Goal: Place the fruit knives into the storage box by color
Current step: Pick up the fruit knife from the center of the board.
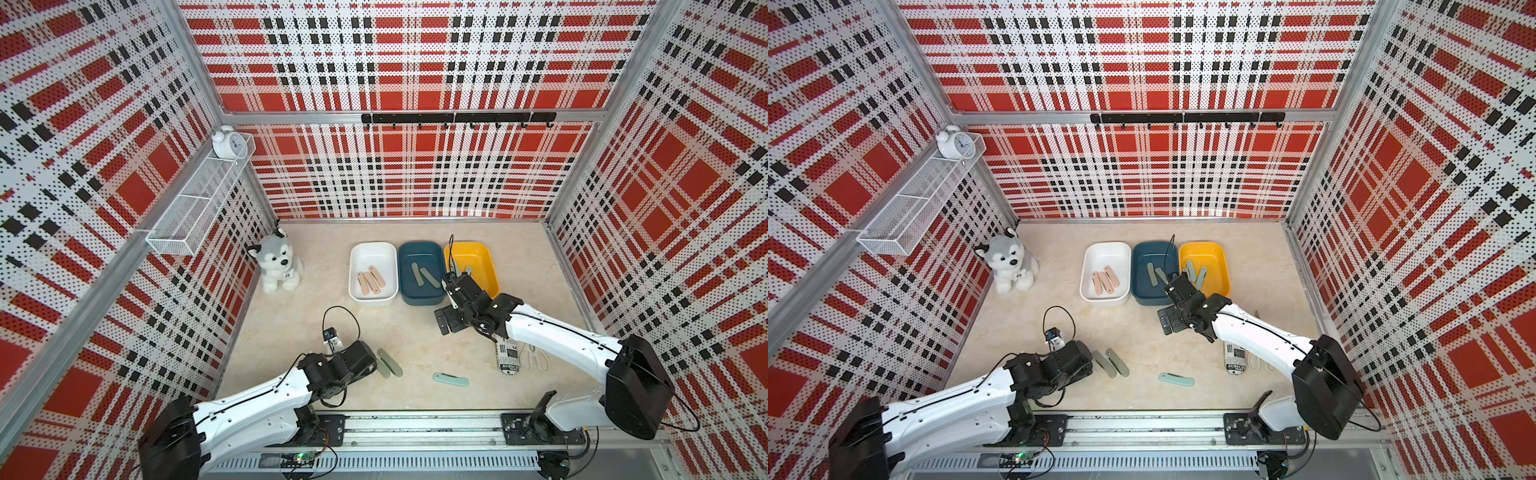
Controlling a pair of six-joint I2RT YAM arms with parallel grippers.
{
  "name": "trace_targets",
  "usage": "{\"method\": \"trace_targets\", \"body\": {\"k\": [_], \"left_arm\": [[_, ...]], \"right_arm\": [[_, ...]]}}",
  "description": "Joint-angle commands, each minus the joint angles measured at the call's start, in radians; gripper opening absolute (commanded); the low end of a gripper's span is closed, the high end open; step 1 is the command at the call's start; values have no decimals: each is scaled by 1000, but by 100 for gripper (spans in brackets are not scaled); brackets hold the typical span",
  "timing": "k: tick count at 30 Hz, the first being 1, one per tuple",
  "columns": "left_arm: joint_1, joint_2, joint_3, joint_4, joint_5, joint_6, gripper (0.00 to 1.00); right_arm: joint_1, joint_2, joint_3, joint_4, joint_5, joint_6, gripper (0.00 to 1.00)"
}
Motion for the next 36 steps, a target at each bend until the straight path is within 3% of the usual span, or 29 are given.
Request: {"method": "trace_targets", "body": {"k": [1, 11, 17, 22, 36], "left_arm": [[-34, 81, 33, -15, -68, -23, 77], [-53, 292, 98, 30, -101, 70, 59], [-15, 270, 54, 101, -68, 99, 49], [19, 242, 27, 153, -44, 130, 50], [11, 266, 34, 153, -49, 142, 35]], "right_arm": [[4, -15, 13, 10, 32, -1, 100], [1, -15, 13, 12, 36, -4, 100], [-4, -21, 10, 10, 32, -3, 100], [-5, -24, 19, -3, 35, 2, 100], [-5, -16, 63, -48, 75, -10, 100]]}}
